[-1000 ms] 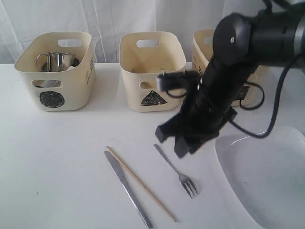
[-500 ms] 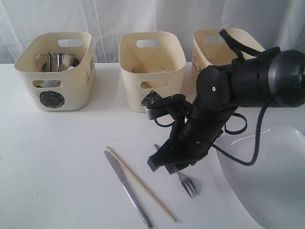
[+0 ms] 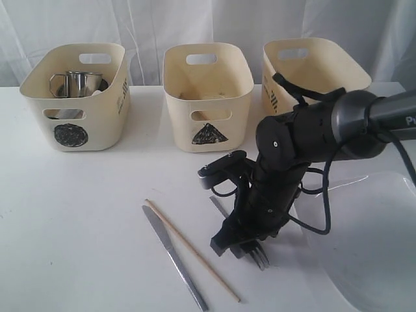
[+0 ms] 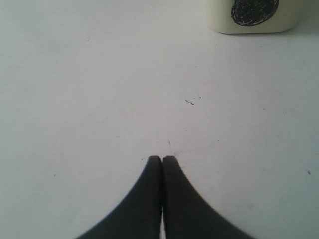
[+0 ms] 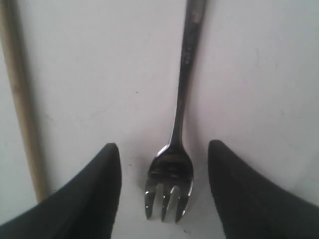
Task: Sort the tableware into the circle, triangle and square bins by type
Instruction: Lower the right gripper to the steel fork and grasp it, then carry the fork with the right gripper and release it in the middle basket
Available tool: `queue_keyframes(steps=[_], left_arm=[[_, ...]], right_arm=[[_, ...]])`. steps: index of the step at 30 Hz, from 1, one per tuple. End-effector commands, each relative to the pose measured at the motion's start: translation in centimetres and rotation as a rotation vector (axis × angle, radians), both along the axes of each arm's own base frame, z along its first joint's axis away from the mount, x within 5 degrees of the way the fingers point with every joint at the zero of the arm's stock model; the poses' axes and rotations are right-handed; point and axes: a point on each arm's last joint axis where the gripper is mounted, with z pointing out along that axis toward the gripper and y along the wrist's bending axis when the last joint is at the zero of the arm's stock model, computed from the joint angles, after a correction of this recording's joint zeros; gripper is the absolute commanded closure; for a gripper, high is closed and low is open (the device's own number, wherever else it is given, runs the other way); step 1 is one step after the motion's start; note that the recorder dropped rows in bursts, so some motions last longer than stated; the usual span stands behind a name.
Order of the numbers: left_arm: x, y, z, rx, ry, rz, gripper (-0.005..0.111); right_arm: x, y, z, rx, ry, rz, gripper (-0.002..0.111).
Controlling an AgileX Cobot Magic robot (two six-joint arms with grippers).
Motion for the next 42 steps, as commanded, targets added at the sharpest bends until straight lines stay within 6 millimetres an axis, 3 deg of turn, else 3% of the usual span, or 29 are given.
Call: queue_keyframes(steps=[1, 6, 8, 12, 17, 28, 42], left_arm=[[0.0, 0.0, -0.2, -0.001, 0.002, 0.004, 0.107], [0.0, 0.0, -0.2, -0.001, 0.002, 0.004, 0.107], [0.0, 0.0, -0.2, -0.001, 0.002, 0.004, 0.107], [0.0, 0.0, -0.2, -0.001, 0.002, 0.004, 0.107], [0.0, 0.0, -0.2, -0.001, 0.002, 0.004, 0.107], [0.0, 0.0, -0.2, -0.001, 0.002, 0.004, 0.107], [0.0, 0.0, -0.2, -0.001, 0.002, 0.004, 0.107]], right_arm=[[-0.1, 0.0, -0.9, -0.023, 0.019, 0.022, 0.058], [-0.1, 0.0, -1.9, -0.037, 0.045, 0.024, 0.070], [-0.1, 0.0, -2.1, -0.039, 0.049, 0.024, 0.079], [-0.1, 0.0, -2.1, -0.040, 0.051, 0.024, 0.108], [-0.1, 0.0, -1.5, -0.035, 0.044, 0.019, 0.108], [0.5, 0.4, 4.9, 0.034, -0.085, 0.026, 0.108], [2.5, 0.2, 8.5, 0.074, -0.160, 0.060, 0.108]])
